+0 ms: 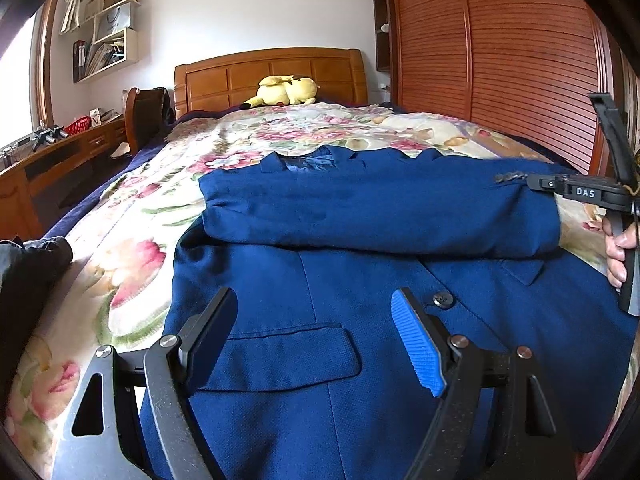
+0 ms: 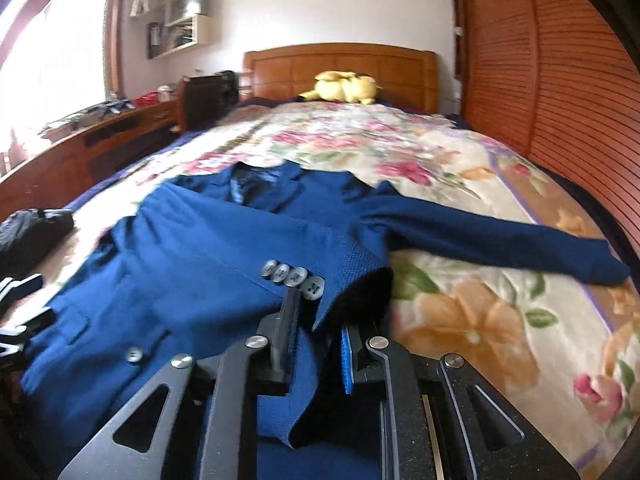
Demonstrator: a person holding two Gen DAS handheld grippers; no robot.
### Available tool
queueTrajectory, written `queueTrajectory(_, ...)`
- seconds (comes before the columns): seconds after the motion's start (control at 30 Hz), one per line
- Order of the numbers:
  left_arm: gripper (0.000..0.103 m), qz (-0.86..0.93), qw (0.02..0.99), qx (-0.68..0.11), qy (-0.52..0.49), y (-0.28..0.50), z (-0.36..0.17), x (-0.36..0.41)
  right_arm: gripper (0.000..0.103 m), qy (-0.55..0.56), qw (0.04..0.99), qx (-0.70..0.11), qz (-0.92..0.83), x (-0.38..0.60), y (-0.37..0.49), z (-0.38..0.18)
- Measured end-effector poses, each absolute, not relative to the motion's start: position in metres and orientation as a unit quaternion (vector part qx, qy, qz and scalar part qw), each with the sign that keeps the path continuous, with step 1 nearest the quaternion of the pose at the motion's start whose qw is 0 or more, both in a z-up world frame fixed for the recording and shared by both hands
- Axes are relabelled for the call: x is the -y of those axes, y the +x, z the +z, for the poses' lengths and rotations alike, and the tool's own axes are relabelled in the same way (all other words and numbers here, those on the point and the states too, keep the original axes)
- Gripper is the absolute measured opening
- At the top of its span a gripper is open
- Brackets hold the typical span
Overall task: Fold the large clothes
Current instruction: 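Grasp the buttoned sleeve cuff with the right tool, straighten it, release, then move the right tool to the other sleeve's cuff and grasp it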
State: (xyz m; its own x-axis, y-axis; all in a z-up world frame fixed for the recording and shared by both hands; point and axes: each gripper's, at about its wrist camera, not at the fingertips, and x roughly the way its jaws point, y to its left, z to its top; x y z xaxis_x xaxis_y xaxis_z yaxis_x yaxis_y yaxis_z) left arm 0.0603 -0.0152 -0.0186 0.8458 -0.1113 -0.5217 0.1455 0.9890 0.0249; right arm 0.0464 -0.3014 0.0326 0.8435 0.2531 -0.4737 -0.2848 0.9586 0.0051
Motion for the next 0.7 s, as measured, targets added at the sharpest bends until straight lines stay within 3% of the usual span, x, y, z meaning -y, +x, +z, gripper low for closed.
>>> queueTrajectory(0.07,0.080,-0.067,0.960,-0.270,0.034,0.060,-0.019,0.015,0.035,-0.039,0.963,-0.242,0.113,0.300,0.048,0.031)
queueTrajectory(0.1,0.080,-0.067,0.960,-0.270,0.034,0.060,-0.019,0.016,0.051,-0.042,0.965,-0.240,0.100,0.299,0.050,0.030)
queueTrajectory(0.13,0.080,-0.068,0.960,-0.270,0.034,0.060,-0.019,0.016,0.060,-0.041,0.966,-0.237,0.095,0.300,0.050,0.030)
queueTrajectory(0.17,0.080,-0.068,0.960,-0.270,0.034,0.060,-0.019,0.016,0.063,-0.036,0.966,-0.237,0.098,0.298,0.051,0.031)
queueTrajectory(0.4,0.080,-0.067,0.959,-0.272,0.037,0.060,-0.020,0.018,0.065,-0.042,0.957,-0.253,0.135,0.285,0.063,0.020)
queueTrajectory(0.7,0.080,-0.067,0.961,-0.266,0.044,0.059,-0.019,0.020,0.065,-0.082,0.922,-0.343,0.158,0.267,0.101,-0.019)
